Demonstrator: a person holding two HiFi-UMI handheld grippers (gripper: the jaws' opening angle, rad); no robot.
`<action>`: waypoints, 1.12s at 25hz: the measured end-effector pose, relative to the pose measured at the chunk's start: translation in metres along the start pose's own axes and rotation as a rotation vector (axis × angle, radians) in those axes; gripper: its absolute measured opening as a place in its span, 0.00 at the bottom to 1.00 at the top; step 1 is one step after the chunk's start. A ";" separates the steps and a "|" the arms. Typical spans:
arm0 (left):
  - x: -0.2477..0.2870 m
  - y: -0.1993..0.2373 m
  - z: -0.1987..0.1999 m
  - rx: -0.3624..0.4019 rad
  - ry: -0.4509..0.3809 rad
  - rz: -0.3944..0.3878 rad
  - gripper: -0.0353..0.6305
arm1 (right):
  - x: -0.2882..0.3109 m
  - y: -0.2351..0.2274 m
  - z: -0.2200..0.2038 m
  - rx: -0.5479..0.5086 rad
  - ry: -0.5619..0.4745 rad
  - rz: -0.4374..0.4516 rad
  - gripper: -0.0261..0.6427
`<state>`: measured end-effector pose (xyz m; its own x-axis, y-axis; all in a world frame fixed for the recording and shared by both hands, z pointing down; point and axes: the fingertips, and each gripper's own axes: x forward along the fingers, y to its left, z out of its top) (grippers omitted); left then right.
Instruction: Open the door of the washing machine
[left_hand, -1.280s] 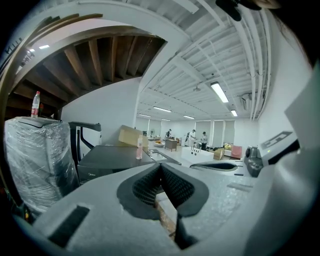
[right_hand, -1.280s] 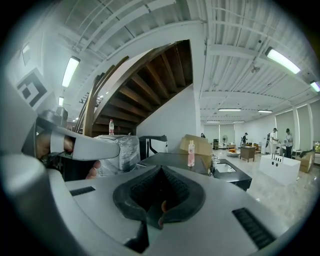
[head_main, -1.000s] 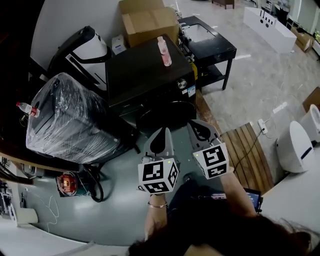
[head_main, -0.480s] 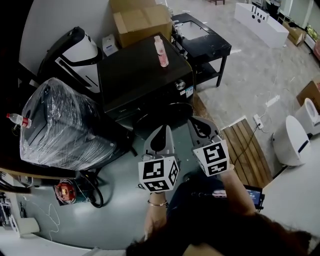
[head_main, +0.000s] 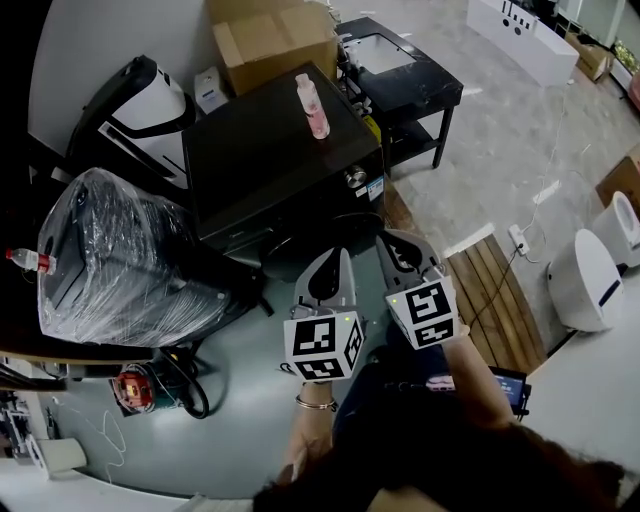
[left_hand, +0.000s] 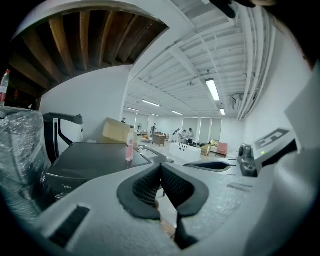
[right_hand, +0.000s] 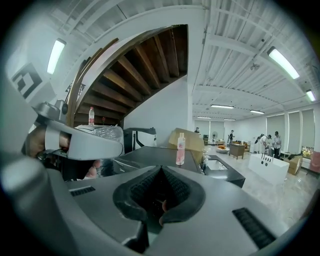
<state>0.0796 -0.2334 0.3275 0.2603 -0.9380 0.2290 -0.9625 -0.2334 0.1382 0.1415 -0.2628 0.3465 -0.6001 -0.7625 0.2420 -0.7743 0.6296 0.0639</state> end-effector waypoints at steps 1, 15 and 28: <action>0.007 -0.001 -0.001 0.002 0.003 0.001 0.07 | 0.005 -0.005 -0.002 -0.003 0.006 0.006 0.04; 0.089 -0.008 -0.010 -0.030 0.029 0.030 0.07 | 0.061 -0.054 -0.038 -0.047 0.086 0.129 0.04; 0.141 0.003 -0.043 -0.071 0.079 0.084 0.07 | 0.114 -0.078 -0.072 -0.078 0.155 0.245 0.04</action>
<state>0.1169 -0.3553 0.4013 0.1868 -0.9296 0.3177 -0.9741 -0.1333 0.1827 0.1480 -0.3883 0.4390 -0.7247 -0.5581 0.4041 -0.5885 0.8064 0.0583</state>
